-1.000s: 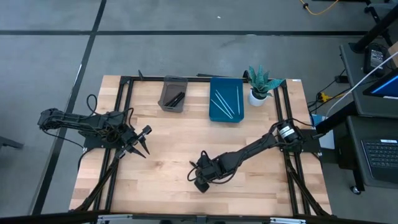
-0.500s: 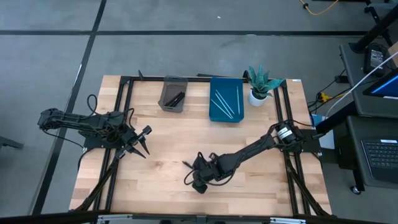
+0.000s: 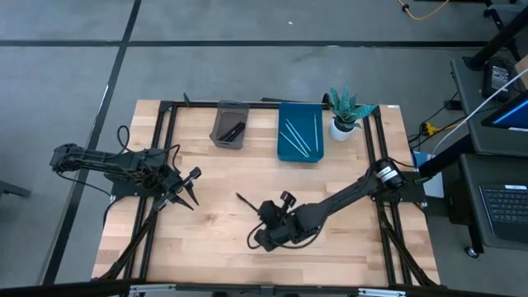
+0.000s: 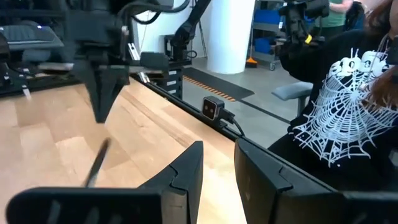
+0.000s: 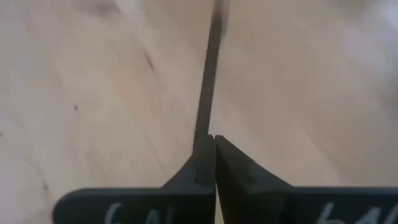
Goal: Sort pens & pencils
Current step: Put the black pen into the black bin
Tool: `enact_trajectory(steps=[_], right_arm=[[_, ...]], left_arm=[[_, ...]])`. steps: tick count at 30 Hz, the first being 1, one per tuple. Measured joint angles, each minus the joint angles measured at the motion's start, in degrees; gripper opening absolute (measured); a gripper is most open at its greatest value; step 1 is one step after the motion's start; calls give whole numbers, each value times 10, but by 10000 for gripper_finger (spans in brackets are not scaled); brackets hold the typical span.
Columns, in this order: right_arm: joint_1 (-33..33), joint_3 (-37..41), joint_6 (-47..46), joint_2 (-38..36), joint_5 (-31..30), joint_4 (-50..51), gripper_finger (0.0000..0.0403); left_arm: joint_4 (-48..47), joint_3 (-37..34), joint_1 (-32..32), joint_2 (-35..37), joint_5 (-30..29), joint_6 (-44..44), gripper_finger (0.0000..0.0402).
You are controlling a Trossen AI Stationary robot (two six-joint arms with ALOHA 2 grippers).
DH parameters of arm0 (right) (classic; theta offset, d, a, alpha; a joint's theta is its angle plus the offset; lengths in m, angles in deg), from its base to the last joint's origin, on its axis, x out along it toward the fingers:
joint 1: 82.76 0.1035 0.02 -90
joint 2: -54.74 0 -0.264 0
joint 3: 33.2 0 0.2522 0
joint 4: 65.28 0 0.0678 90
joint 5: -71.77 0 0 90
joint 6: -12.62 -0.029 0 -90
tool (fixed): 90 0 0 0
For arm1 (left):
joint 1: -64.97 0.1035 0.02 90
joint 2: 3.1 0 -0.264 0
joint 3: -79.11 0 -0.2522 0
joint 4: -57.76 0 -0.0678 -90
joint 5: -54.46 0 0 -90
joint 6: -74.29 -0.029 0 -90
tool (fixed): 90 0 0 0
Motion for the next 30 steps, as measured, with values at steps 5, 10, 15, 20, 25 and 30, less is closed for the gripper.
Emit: enact_trajectory(steps=[5, 10, 15, 20, 25, 30], right_arm=[[16, -1, 0, -26, -56, 4, 2], [11, -1, -18, -30, 4, 2, 1], [-25, 13, -15, -12, 67, -30, 35], [-76, 14, 28, 1, 166, -68, 101], [-121, 15, 59, 7, 217, -104, 170], [-145, 14, 101, 16, 234, -147, 198]], left_arm=[[1, 0, 0, 0, -32, 0, 86], [1, 0, 0, 0, -37, 0, 86], [1, 0, 0, 0, -38, 1, 86], [-6, 0, 0, 0, -39, 30, 85], [-13, 0, 0, 0, -39, 28, 86], [-13, 0, 1, 1, -41, 14, 85]])
